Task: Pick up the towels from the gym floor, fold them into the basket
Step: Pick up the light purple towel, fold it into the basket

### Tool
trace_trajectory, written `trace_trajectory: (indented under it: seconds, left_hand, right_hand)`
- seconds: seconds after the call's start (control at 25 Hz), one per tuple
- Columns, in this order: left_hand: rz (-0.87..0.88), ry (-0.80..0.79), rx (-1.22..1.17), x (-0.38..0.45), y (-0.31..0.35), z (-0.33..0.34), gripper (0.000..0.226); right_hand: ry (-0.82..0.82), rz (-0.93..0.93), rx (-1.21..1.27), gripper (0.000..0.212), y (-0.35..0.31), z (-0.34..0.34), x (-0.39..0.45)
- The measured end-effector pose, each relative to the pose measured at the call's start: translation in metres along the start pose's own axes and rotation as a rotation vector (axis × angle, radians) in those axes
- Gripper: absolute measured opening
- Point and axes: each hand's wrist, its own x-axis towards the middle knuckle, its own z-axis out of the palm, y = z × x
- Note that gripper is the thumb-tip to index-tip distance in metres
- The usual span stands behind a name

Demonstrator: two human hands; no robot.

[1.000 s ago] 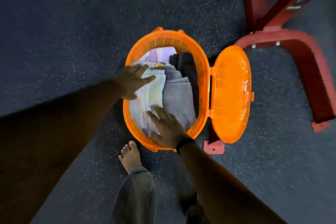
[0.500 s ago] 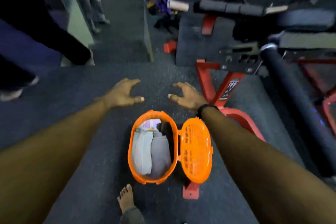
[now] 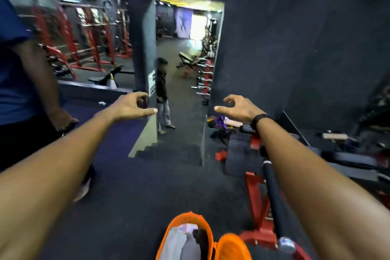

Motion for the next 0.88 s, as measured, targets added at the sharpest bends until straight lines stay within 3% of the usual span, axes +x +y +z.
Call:
trace_trajectory:
  seconds: [0.2,0.48,0.88]
  left_hand:
    - [-0.077,0.128,0.028,-0.077,-0.008,-0.084,0.075]
    - [-0.176,0.262,0.054,-0.167,-0.046,-0.173,0.073]
    - [-0.512,0.479,0.188,-0.388,-0.189,-0.308,0.071]
  right_hand:
    - [-0.009,-0.166,-0.062,0.07,-0.078,-0.023,-0.012]
    - [-0.062,-0.356,-0.08,0.07,-0.179,0.004,-0.016]
    - [-0.279,-0.685,-0.025,0.066,-0.429,0.142,-0.072]
